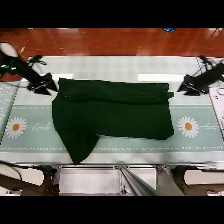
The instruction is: Fold the shirts.
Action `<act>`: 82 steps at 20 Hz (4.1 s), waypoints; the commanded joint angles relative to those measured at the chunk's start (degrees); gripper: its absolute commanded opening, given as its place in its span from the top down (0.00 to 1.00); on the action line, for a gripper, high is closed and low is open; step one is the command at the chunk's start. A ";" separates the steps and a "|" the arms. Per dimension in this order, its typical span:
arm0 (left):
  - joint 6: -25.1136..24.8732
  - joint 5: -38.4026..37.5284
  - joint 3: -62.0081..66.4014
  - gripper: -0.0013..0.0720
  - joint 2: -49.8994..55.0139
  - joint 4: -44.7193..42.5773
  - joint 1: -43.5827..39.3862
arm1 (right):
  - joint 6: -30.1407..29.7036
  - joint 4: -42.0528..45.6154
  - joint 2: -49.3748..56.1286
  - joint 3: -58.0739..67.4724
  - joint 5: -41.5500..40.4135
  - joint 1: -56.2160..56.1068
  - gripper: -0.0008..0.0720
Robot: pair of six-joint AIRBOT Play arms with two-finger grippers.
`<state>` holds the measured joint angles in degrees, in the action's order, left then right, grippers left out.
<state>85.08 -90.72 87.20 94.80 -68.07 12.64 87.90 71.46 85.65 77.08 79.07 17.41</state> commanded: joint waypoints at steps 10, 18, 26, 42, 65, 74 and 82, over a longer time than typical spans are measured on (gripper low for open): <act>-12.41 15.37 -56.78 0.29 -29.79 16.28 24.68 | -8.24 -21.64 -39.10 -53.53 -21.20 3.54 0.42; -8.31 26.10 -67.12 0.29 -27.69 17.64 8.57 | -8.28 -28.15 -39.08 -53.44 -21.27 3.56 0.42; -12.66 28.70 -65.40 0.96 -27.74 23.34 3.15 | -1.81 -7.06 -39.08 -54.12 -7.67 16.68 0.42; -12.74 25.90 -62.38 0.96 -27.74 23.54 3.19 | -14.58 -28.81 -22.77 -55.34 -22.62 7.34 0.95; -4.87 22.32 4.44 0.96 14.32 30.18 -1.68 | -9.88 -30.12 10.97 -2.97 -22.05 -1.55 0.95; -4.26 14.29 14.19 0.29 14.97 28.76 4.02 | -9.86 -30.91 8.13 0.33 -14.78 6.23 0.42; -9.42 19.32 2.80 0.29 -11.37 15.34 8.07 | -3.02 -16.41 -3.37 -12.37 -23.08 12.00 0.42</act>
<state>78.24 -75.07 96.57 92.77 -47.44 20.86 82.76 52.82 84.55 70.15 61.28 28.67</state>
